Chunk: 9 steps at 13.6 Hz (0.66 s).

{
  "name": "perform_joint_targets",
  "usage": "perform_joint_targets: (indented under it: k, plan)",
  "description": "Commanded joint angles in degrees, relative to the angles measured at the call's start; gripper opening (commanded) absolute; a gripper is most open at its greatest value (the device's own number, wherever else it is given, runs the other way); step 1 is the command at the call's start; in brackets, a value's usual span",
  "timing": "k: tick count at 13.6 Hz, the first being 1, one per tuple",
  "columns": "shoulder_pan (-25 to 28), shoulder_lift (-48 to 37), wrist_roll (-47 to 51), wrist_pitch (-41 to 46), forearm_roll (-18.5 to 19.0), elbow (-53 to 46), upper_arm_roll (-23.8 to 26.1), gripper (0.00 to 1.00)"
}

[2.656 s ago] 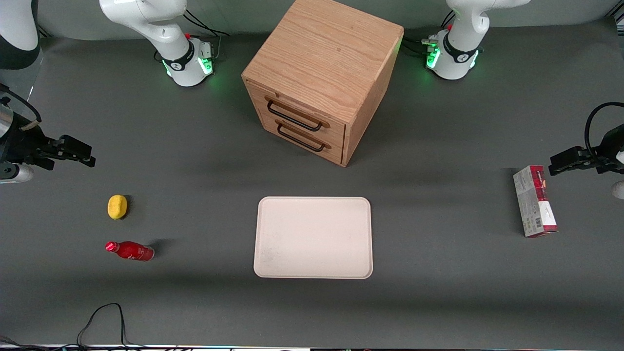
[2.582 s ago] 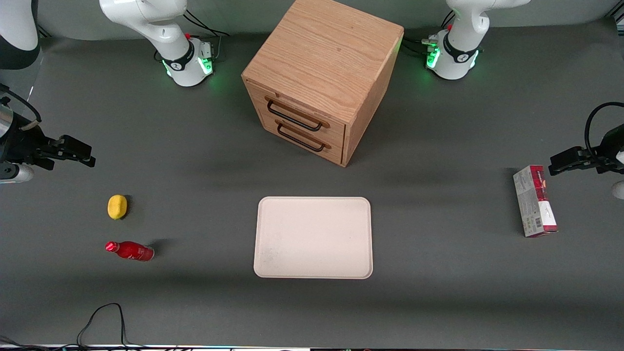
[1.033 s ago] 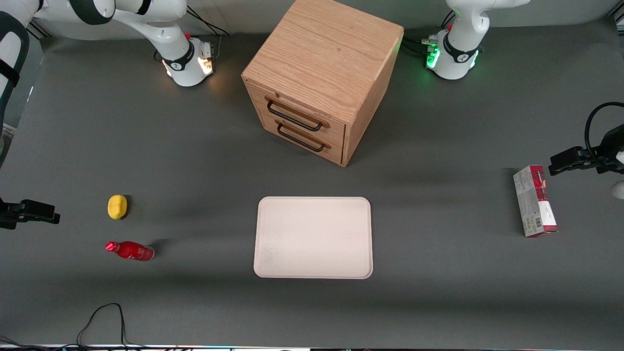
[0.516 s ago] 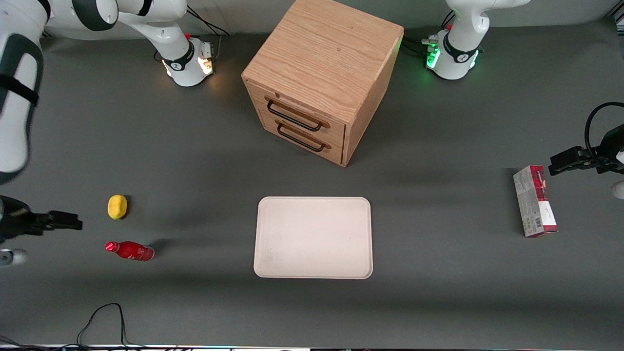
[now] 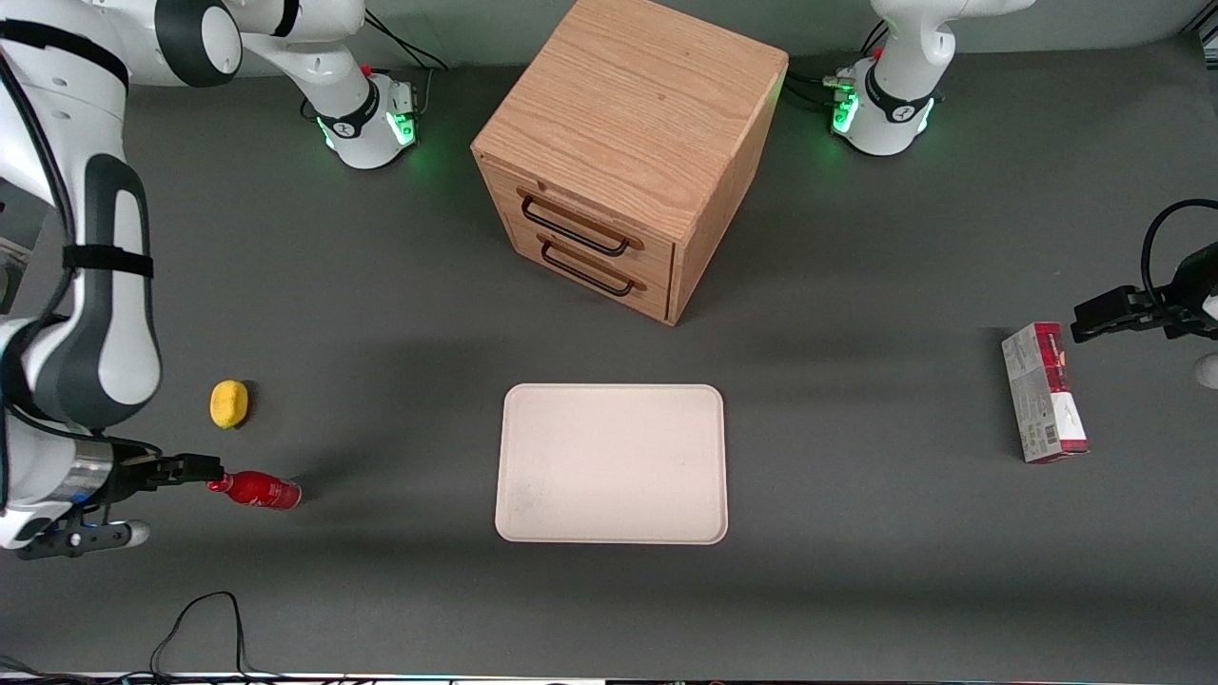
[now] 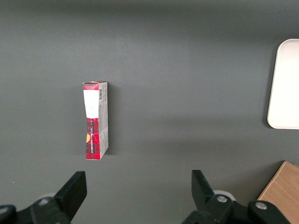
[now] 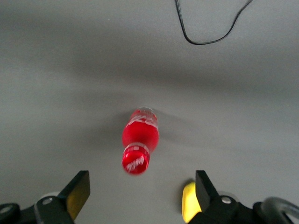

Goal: Place coke bottle on tray
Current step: 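Move the open right gripper down over the red Coca-Cola bottle, then close the right gripper around the bottle's neck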

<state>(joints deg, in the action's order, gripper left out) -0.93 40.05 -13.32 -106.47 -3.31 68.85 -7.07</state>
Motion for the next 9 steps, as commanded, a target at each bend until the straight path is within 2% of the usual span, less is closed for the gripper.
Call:
perform_joint_targets:
  k: [1,8,9]
  plan:
    - [0.5,-1.2,-1.1,-6.4,-1.3,6.1,-0.4,1.00]
    - [1.1,-0.6,-0.7,-7.8,-1.7,7.5,-0.4,1.00]
    - [1.1,-0.6,-0.7,-8.1,-1.7,8.0,-0.4,0.96]
